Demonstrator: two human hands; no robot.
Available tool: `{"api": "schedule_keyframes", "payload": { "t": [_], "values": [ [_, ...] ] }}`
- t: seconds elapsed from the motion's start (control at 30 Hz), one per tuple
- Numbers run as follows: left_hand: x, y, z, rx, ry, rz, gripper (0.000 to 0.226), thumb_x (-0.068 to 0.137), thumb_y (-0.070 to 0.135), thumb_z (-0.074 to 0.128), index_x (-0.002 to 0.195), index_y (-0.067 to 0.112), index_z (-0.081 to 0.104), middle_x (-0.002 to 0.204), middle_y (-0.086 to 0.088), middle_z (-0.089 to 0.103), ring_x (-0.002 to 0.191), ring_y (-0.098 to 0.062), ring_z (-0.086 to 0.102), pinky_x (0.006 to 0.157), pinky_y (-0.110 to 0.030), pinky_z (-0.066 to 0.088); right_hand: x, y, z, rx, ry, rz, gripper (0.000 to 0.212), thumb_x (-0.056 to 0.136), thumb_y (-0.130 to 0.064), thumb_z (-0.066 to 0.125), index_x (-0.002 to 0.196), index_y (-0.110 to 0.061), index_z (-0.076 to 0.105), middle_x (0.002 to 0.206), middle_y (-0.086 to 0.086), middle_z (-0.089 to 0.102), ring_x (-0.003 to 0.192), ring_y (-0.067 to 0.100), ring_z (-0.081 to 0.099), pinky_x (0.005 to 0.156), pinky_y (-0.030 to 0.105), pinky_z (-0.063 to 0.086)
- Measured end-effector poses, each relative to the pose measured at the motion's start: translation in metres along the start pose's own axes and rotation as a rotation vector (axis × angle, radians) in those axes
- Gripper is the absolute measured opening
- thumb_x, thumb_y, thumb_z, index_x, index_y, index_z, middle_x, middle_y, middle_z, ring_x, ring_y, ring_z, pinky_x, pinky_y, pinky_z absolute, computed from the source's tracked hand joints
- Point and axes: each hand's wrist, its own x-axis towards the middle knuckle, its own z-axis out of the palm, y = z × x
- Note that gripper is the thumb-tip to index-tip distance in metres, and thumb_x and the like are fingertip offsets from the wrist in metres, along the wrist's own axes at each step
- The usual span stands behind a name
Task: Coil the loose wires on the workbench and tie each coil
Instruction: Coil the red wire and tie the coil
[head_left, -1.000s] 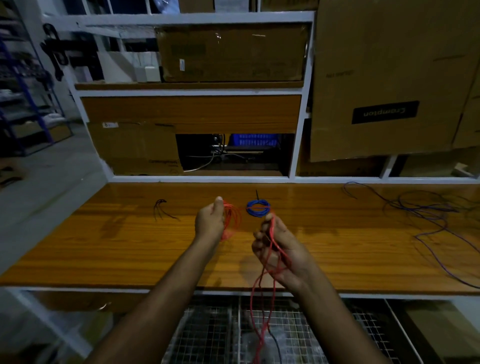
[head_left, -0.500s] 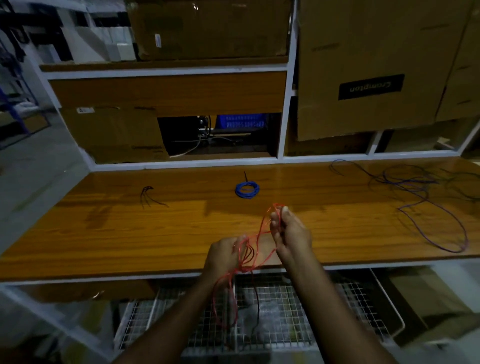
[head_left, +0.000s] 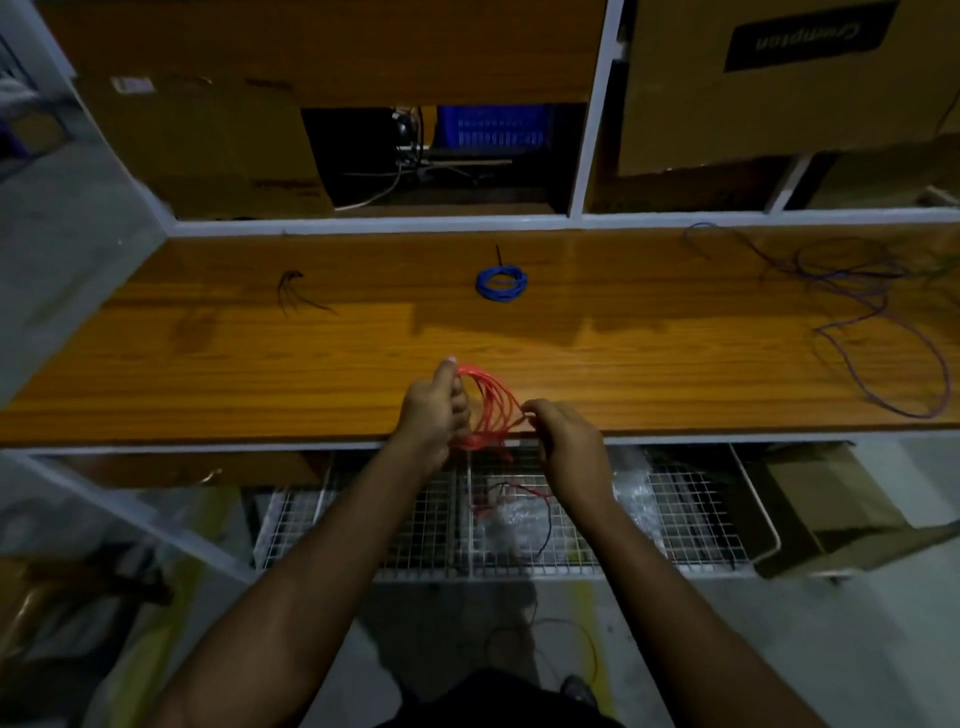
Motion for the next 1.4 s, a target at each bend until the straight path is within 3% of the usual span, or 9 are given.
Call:
{"api": "schedule_keyframes", "payload": {
  "t": [0.23,0.47,0.6,0.7,0.83,0.93,1.03,1.13,1.4],
  "values": [
    [0.016,0.024,-0.026,0.725,0.128,0.476,0.05,0.105,0.041,0.041,0.059,0.02,0.04,0.053,0.001,0.032,0.048,-0.017,0.03,0.053,-0.032,0.019,0.002,0.008,-0.025,-0.353,0.167,-0.264,0.024,0.076,-0.004,0.068,0.101,-0.005,0.07,0.095,0.012,0.066,0.086,0.03,0.057,0.057,0.034,0.044],
    [0.022,0.029,-0.031,0.815,0.101,0.532,0.05,0.106,0.037,0.04,0.059,0.022,0.039,0.052,0.004,0.031,0.046,-0.013,0.028,0.05,-0.031,0.018,-0.001,0.015,-0.025,-0.392,0.363,-0.361,0.022,0.082,0.0,0.076,0.102,-0.009,0.075,0.09,0.006,0.071,0.077,0.022,0.061,0.056,0.03,0.039],
    [0.029,0.027,-0.038,0.782,0.058,0.479,0.048,0.106,0.04,0.039,0.062,0.02,0.043,0.055,0.002,0.035,0.05,-0.015,0.032,0.053,-0.031,0.022,-0.007,-0.006,-0.02,0.004,0.403,-0.139,0.017,0.089,-0.002,0.07,0.103,-0.011,0.075,0.094,0.003,0.074,0.084,0.011,0.066,0.068,0.022,0.05],
    [0.035,0.019,-0.046,0.758,0.019,0.443,0.049,0.105,0.039,0.041,0.059,0.022,0.038,0.055,0.001,0.033,0.051,-0.016,0.031,0.054,-0.032,0.021,-0.002,-0.036,-0.024,0.686,0.281,0.258,0.013,0.096,-0.007,0.061,0.105,-0.004,0.069,0.093,0.008,0.072,0.081,0.013,0.07,0.069,0.024,0.058],
    [0.037,0.009,-0.052,0.739,-0.057,0.418,0.051,0.105,0.037,0.041,0.057,0.023,0.035,0.054,0.002,0.031,0.048,-0.014,0.029,0.054,-0.031,0.021,-0.001,-0.053,-0.016,1.627,0.152,0.684,0.013,0.102,-0.014,0.045,0.095,-0.013,0.056,0.08,0.003,0.06,0.065,0.007,0.06,0.056,0.014,0.05],
    [0.032,0.001,-0.054,0.666,-0.145,0.394,0.049,0.106,0.037,0.04,0.06,0.02,0.04,0.055,0.0,0.035,0.046,-0.011,0.033,0.051,-0.026,0.026,-0.008,-0.045,0.002,1.619,0.126,0.769,0.006,0.093,-0.022,0.053,0.094,-0.017,0.057,0.084,0.001,0.06,0.068,0.009,0.055,0.058,0.017,0.045],
    [0.028,-0.013,-0.055,0.639,-0.199,0.345,0.05,0.105,0.039,0.04,0.062,0.018,0.054,0.056,0.003,0.059,0.049,-0.012,0.054,0.057,-0.032,0.043,-0.013,-0.046,0.006,1.567,0.086,0.768,0.008,0.094,-0.023,0.053,0.097,-0.016,0.057,0.095,0.007,0.062,0.086,0.019,0.061,0.083,0.035,0.054],
    [0.02,-0.025,-0.052,0.657,-0.192,0.277,0.041,0.105,0.043,0.039,0.078,0.024,0.062,0.069,0.001,0.073,0.057,-0.013,0.066,0.062,-0.03,0.05,-0.014,-0.05,0.002,1.608,-0.009,0.679,0.012,0.102,-0.018,0.043,0.097,-0.014,0.054,0.094,0.009,0.061,0.092,0.026,0.063,0.085,0.046,0.059],
    [0.01,-0.048,-0.045,0.848,-0.221,0.211,0.047,0.106,0.042,0.035,0.098,0.01,0.068,0.071,0.0,0.074,0.06,-0.015,0.071,0.066,-0.03,0.058,0.012,-0.049,-0.006,1.816,0.1,0.577,0.021,0.106,-0.009,0.031,0.098,-0.014,0.051,0.065,0.001,0.055,0.055,0.011,0.057,0.088,0.037,0.057]
  ]
}}
